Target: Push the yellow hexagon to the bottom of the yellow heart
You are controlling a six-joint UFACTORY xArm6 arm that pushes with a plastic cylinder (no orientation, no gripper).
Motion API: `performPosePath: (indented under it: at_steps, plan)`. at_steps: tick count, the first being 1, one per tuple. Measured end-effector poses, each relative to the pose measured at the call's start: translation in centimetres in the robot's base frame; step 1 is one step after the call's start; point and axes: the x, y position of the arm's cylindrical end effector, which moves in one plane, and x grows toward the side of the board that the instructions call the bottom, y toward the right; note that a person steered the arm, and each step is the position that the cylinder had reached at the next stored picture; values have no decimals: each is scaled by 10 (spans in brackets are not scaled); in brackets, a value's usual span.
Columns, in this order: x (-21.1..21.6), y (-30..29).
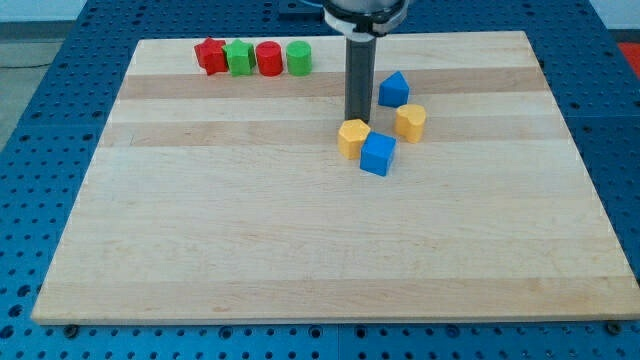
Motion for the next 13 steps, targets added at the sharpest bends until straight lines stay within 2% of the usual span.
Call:
performPosePath:
  at_steps: [2,3,4,5,6,8,9,10,13]
  plan:
    - [20,-4]
    - [15,-36]
    - [40,-59]
    - [68,-35]
    - [74,-7]
    - [72,-7]
    - [69,-55]
    - [58,-54]
    - [39,29]
